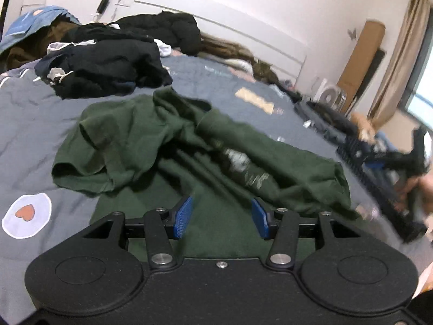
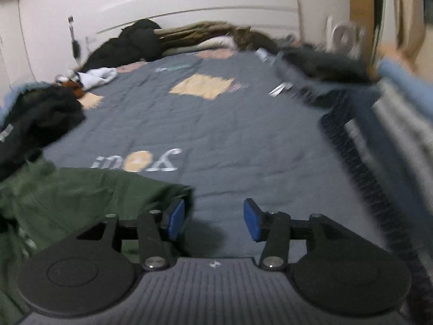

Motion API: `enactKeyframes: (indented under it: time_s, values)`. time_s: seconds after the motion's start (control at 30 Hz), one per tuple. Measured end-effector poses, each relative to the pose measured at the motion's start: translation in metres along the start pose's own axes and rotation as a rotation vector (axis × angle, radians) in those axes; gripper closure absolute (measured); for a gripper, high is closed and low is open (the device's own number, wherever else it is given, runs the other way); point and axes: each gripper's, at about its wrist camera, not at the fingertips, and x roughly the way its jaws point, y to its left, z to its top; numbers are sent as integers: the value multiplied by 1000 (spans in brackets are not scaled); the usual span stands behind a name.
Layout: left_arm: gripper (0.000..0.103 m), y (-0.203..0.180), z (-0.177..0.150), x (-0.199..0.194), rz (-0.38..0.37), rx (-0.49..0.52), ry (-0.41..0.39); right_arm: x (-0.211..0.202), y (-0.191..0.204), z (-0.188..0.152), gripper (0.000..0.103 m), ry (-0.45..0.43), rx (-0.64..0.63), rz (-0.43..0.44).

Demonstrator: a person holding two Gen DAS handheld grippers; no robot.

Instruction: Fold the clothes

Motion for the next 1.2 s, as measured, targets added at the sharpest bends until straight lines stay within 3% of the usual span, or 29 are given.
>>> enactKeyframes:
  time_s: [0.1, 0.3, 0.5, 0.57, 0.73, 1.0, 1.2]
  values:
    - [54, 2, -1, 2, 27, 4, -6, -16, -11, -1, 54, -52, 28, -52]
    - [54, 10, 0, 6, 57, -32, -1, -57, 15, -3, 53, -165, -19, 29]
    - [54, 11, -1, 3, 62, -48, -5, -95, 64, -41, 45, -253, -26, 220]
    - [52, 10, -1, 1, 67, -47, -9, -101, 79, -59, 43, -233, -39, 254]
    - [50, 8, -6, -6, 76, -37, -10, -110, 109, -97, 41, -149, -74, 222]
    - [50, 9, -15, -20, 104, 14, -2, -139, 114, -141, 40, -150, 59, 207]
    - [49, 7, -21, -32, 129, 42, -3, -154, 126, -165, 40, -160, 31, 124]
